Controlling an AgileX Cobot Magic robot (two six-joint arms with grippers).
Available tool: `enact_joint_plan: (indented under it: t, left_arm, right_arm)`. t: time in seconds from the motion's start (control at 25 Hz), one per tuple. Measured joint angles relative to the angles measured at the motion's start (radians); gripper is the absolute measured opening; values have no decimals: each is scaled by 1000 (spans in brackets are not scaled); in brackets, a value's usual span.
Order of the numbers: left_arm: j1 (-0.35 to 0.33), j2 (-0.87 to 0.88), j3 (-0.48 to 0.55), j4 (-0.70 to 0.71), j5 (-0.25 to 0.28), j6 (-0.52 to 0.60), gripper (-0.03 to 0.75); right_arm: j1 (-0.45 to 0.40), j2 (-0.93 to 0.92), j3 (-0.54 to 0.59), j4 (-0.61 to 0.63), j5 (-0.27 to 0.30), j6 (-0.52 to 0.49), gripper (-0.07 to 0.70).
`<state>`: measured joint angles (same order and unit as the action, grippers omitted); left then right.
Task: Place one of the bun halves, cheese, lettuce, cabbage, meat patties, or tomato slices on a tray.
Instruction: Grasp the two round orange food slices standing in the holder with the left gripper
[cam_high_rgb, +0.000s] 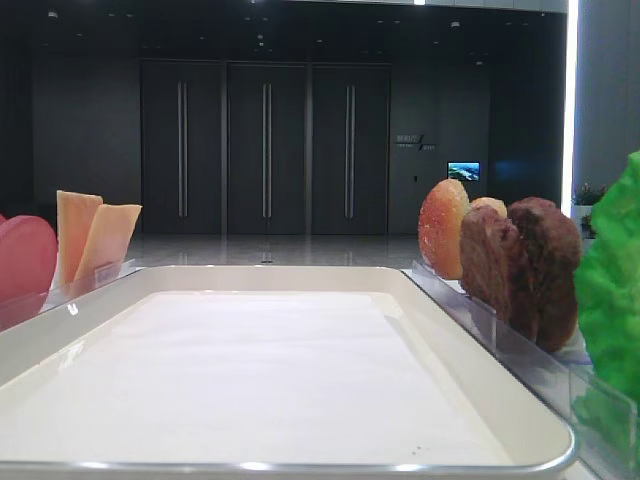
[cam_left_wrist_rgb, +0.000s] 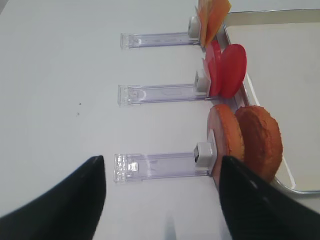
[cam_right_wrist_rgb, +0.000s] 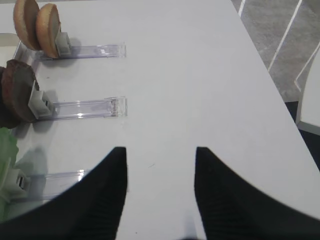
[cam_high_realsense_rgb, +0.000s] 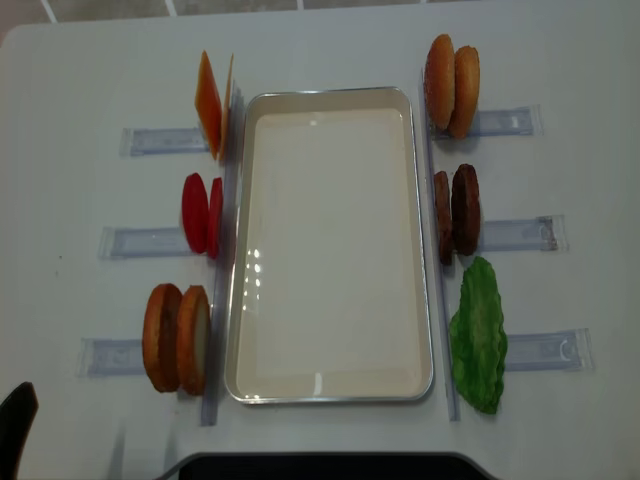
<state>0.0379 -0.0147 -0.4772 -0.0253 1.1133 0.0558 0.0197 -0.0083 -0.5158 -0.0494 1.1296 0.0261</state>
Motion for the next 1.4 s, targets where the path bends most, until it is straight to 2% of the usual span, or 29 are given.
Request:
enact_joint_plan:
  t: [0.6, 1.12, 1.16, 1.2, 1.24, 1.4]
  left_arm:
    - [0, 0, 0, -2, 0, -4, 534]
    - [0, 1, -26, -4, 22, -23, 477]
    - [0, 12, -29, -4, 31, -37, 477]
    - [0, 63, -41, -1, 67, -56, 477]
    - [0, 63, -41, -1, 67, -56, 477]
    - [0, 255, -80, 1, 132, -110, 477]
  right_arm:
    - [0, 0, 0, 0, 0, 0, 307]
    - [0, 0, 0, 0, 0, 0, 307]
    - [0, 0, 0, 0, 0, 0, 307]
    - [0, 0, 0, 0, 0, 0, 307]
    - [0, 0, 0, 0, 0, 0, 307]
    - [0, 0, 0, 0, 0, 0, 307]
